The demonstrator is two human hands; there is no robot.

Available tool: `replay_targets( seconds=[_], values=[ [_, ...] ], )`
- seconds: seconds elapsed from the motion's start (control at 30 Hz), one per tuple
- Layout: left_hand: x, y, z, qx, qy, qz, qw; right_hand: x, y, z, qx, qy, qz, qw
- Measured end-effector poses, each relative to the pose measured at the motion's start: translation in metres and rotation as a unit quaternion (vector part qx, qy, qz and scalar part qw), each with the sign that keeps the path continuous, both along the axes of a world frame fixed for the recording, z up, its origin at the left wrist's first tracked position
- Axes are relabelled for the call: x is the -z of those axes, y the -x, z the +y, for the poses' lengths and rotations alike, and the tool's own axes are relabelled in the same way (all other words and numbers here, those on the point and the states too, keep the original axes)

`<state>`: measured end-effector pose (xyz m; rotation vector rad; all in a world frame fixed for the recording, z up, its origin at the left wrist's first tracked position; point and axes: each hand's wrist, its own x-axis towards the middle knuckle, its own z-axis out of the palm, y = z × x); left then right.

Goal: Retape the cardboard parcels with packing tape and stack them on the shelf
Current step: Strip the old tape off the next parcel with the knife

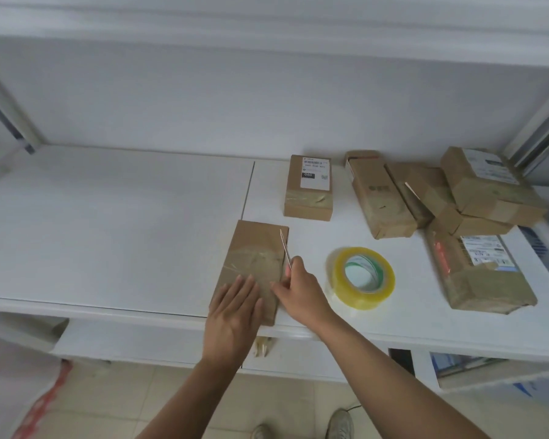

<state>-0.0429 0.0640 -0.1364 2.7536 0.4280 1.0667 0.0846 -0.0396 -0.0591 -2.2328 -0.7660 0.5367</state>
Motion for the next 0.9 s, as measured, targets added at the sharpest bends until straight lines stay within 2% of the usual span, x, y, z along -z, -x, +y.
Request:
replay_targets(
  seconds=[0.13, 0.27, 0.47, 0.6, 0.67, 0.73, 0.8, 0.83, 0.9],
  values=[
    [0.004, -0.003, 0.002, 0.000, 0.009, -0.011, 1.000, -0.008, -0.006, -0.011, 0.013, -0.031, -0.007, 0.999],
    [0.006, -0.008, 0.002, -0.005, 0.037, -0.016, 0.999, -0.019, -0.024, -0.026, 0.054, -0.067, -0.045, 0.995],
    [-0.001, -0.009, -0.002, -0.003, 0.090, -0.001, 0.996, -0.033, -0.060, -0.056, 0.135, -0.088, -0.046, 0.986],
    [-0.028, -0.014, -0.016, -0.053, 0.230, -0.008, 0.972, -0.034, -0.085, -0.080, 0.184, -0.050, -0.050, 0.980],
    [-0.048, -0.022, -0.033, -0.048, 0.228, -0.036, 0.972, -0.030, -0.095, -0.090, 0.197, -0.023, -0.070, 0.978],
    [-0.066, -0.037, -0.054, 0.009, 0.232, -0.048, 0.972, -0.025, -0.102, -0.097, 0.201, 0.017, -0.079, 0.976],
    [-0.077, -0.054, -0.075, 0.059, 0.291, 0.028, 0.955, -0.021, -0.108, -0.102, 0.204, 0.057, -0.055, 0.976],
    [-0.079, -0.064, -0.083, 0.077, 0.323, 0.109, 0.937, -0.019, -0.110, -0.104, 0.201, 0.065, -0.035, 0.977],
    [-0.071, -0.085, -0.094, 0.084, 0.321, 0.278, 0.901, -0.014, -0.113, -0.107, 0.190, 0.070, -0.001, 0.979]
  ],
)
